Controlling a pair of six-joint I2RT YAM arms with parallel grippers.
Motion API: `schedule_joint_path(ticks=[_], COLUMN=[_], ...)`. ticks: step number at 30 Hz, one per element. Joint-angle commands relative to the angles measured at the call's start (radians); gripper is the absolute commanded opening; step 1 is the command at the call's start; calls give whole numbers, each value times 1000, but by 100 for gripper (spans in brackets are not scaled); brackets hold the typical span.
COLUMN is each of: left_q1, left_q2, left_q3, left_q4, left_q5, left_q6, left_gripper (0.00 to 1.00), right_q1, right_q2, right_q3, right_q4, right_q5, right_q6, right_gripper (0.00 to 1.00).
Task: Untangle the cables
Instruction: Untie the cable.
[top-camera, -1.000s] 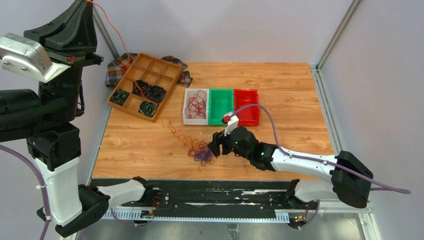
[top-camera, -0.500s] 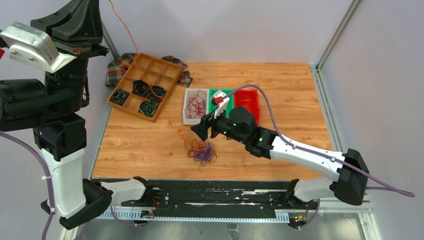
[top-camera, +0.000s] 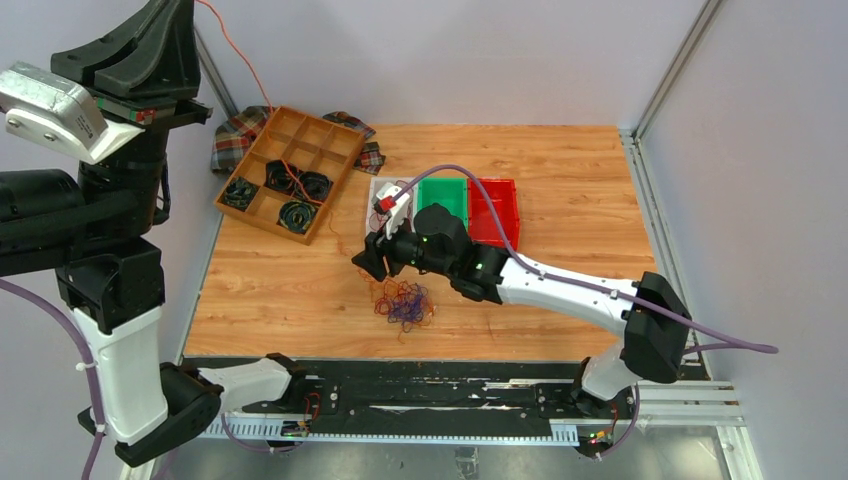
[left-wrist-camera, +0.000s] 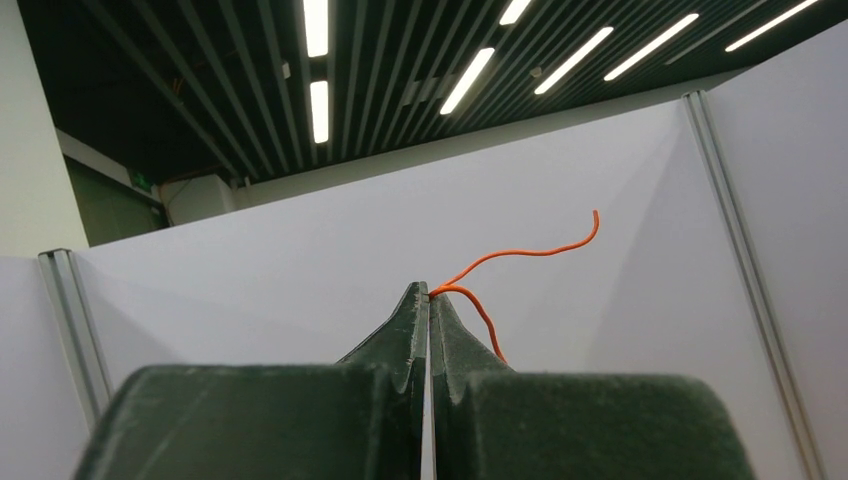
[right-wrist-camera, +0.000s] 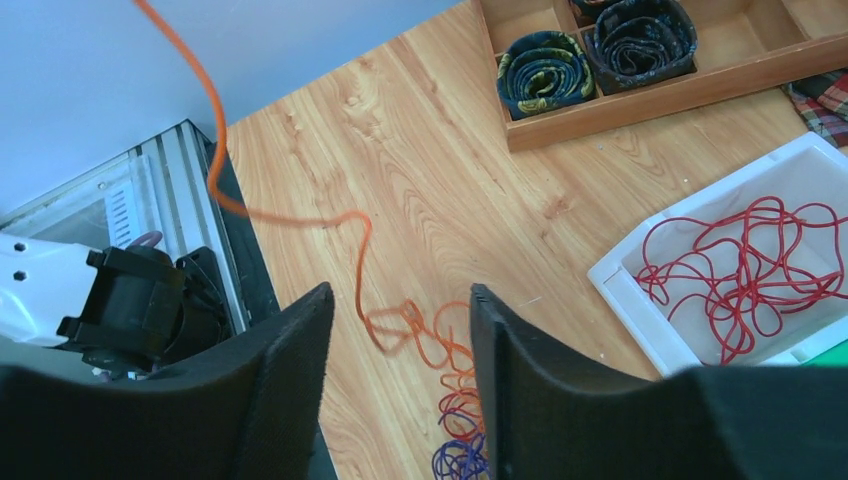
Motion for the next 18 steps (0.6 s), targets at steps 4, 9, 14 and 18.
schedule_joint_path(ticks=[4,9,14,18], left_q1=[-7,-8,-7,-7], left_q2=[-24,-29,-58,-153], left_q3=[-23,-20,-51,-218], left_q4=[-32,-38,-67,-91], left_q5=[25,30,25,13], left_q6=[19,24,23,-2], left_gripper=[0,0,0,1], right_q1=[8,8,5,-9], right_q2=[51,71,33,-53], right_q3=[88,96,86,45], right_q4=[4,3,-16,-15], right_q5=[-35,-34,25,85], right_q6=[-5,-3,-2,0], right_gripper=[52,49,2,1])
